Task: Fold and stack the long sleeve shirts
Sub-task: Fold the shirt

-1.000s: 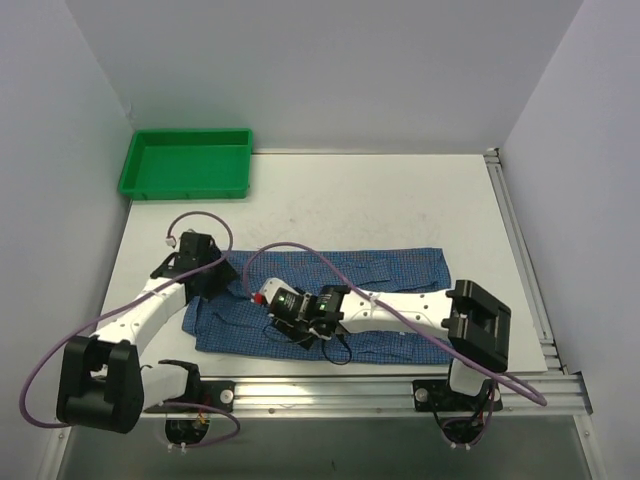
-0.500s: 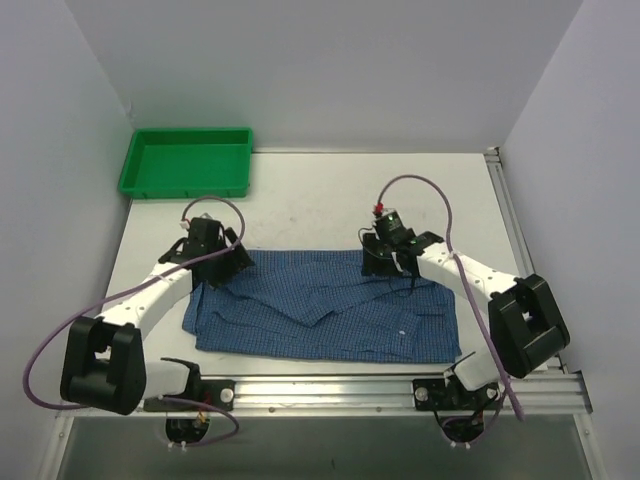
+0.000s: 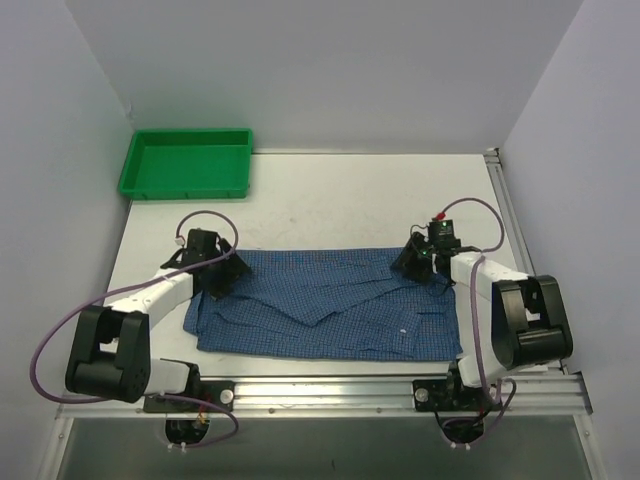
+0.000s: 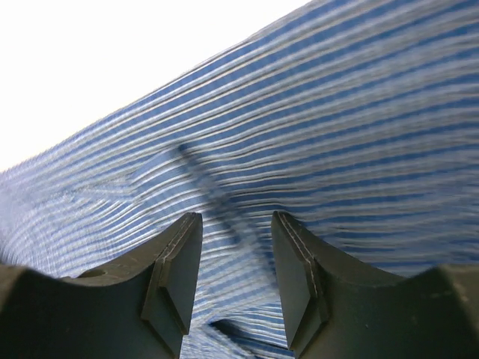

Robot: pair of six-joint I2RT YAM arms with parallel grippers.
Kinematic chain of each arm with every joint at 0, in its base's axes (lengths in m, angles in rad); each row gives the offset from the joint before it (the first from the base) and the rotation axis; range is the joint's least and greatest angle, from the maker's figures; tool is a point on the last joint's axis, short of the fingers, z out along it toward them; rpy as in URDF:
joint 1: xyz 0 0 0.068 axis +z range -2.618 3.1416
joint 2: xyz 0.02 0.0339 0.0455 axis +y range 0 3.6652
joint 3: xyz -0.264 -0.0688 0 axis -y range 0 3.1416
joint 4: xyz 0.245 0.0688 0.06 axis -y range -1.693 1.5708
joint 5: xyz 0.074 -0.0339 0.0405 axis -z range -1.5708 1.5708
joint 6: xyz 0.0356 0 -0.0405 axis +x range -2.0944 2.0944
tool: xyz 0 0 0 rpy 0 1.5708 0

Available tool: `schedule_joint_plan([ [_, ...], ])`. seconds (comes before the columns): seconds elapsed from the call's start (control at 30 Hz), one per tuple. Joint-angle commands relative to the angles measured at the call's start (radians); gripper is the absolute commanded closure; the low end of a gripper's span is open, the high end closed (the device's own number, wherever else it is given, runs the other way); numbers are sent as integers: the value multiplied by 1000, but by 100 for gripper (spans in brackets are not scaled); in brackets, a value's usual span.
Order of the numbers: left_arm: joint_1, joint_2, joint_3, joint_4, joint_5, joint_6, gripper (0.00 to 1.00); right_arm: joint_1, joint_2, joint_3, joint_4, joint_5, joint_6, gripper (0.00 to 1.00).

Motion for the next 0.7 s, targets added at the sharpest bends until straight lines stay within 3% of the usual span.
schedule_joint_plan([
  [0.0,39,-11,-22,-56,-43,13,17,-74,-48,-46,-130,115,-32,57],
  [0.17,30,-125,48,-156,-54,62,13,-46,-201,-14,-244,139,-110,56],
  [0.3,-3,-244,94,-224,-144,95,10,122,-288,41,-335,184,-231,55],
  [0.4,-26,-236,133,-227,-204,125,11,240,-308,89,-389,215,-264,55],
  [0.53,-36,-144,194,-143,-220,166,27,440,-286,132,-377,236,-265,55],
  [0.67,-37,1,275,-34,-223,175,39,492,-189,186,-325,238,-247,55],
])
